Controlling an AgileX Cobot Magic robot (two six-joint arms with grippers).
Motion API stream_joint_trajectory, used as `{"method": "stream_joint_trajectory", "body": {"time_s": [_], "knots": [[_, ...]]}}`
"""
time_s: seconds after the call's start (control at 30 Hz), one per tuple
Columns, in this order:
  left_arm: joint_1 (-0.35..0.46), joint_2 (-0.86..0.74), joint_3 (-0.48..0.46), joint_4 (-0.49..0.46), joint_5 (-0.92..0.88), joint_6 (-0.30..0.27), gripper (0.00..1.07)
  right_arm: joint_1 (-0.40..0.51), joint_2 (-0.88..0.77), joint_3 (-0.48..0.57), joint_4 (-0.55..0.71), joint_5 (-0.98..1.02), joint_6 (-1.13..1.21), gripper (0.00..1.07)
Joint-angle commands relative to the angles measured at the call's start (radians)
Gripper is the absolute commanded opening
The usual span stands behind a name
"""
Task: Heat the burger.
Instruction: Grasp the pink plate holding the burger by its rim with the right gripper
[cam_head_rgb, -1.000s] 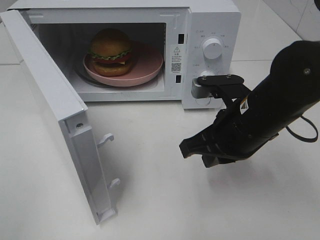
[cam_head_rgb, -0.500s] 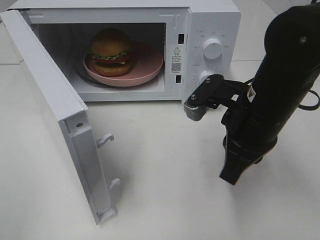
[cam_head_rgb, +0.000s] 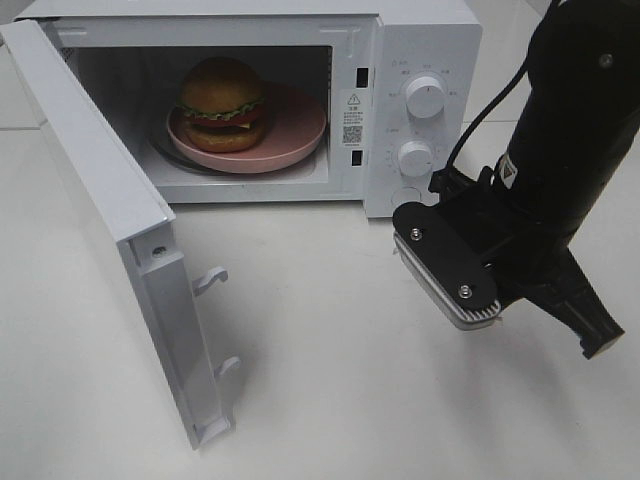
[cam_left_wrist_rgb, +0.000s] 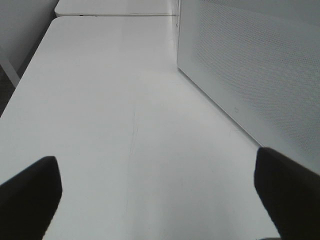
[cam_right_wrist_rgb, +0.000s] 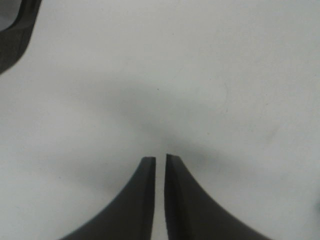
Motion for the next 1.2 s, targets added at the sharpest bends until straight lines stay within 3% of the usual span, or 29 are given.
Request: {"method": "stream_joint_trajectory", "body": {"time_s": [0.03, 0.13, 0.17, 0.2, 0.27, 0.3, 0.33, 0.37, 0.4, 0.43, 0.53, 0.77, 0.93, 1.2], "knots": [[0.002, -0.008, 0.000, -0.002, -0.011, -0.001, 0.98, -0.001, -0.008, -0.005, -0.047, -0.025, -0.035, 0.16], [0.002, -0.008, 0.000, -0.002, -0.011, -0.001, 0.98, -0.001, -0.008, -0.005, -0.073, -0.072, -0.007, 0.25], [0.002, -0.008, 0.000, -0.002, -0.011, -0.001, 0.98, -0.001, -0.011, -0.005, -0.075, -0.097, 0.020, 0.34], [0.002, -0.008, 0.000, -0.002, -0.011, -0.001, 0.98, -0.001, -0.011, -0.005, -0.075, -0.097, 0.020, 0.34], [0.002, -0.008, 0.000, -0.002, -0.011, -0.001, 0.98, -0.001, -0.016, -0.005, -0.075, -0.148, 0.082, 0.51], [0.002, -0.008, 0.000, -0.002, -0.011, -0.001, 0.98, -0.001, -0.016, -0.005, -0.075, -0.148, 0.082, 0.51], [0.002, -0.008, 0.000, -0.002, -0.011, -0.001, 0.98, -0.001, -0.016, -0.005, -0.075, -0.162, 0.106, 0.58], [0.002, -0.008, 0.000, -0.002, -0.011, -0.001, 0.98, -0.001, -0.016, -0.005, -0.076, -0.187, 0.141, 0.72], [0.002, -0.008, 0.000, -0.002, -0.011, -0.001, 0.98, -0.001, -0.016, -0.005, -0.076, -0.187, 0.141, 0.72], [0.002, -0.008, 0.000, -0.002, -0.011, -0.001, 0.98, 0.005, -0.016, -0.005, -0.088, -0.205, 0.154, 0.84], [0.002, -0.008, 0.000, -0.002, -0.011, -0.001, 0.98, 0.029, -0.016, -0.005, -0.133, -0.241, 0.183, 0.95], [0.002, -0.008, 0.000, -0.002, -0.011, -0.001, 0.98, 0.057, -0.010, -0.018, -0.176, -0.316, 0.228, 0.94], [0.002, -0.008, 0.000, -0.002, -0.011, -0.001, 0.98, 0.063, 0.043, -0.112, -0.178, -0.333, 0.234, 0.92], [0.002, -0.008, 0.000, -0.002, -0.011, -0.001, 0.98, 0.087, 0.093, -0.170, -0.206, -0.394, 0.258, 0.90]]}}
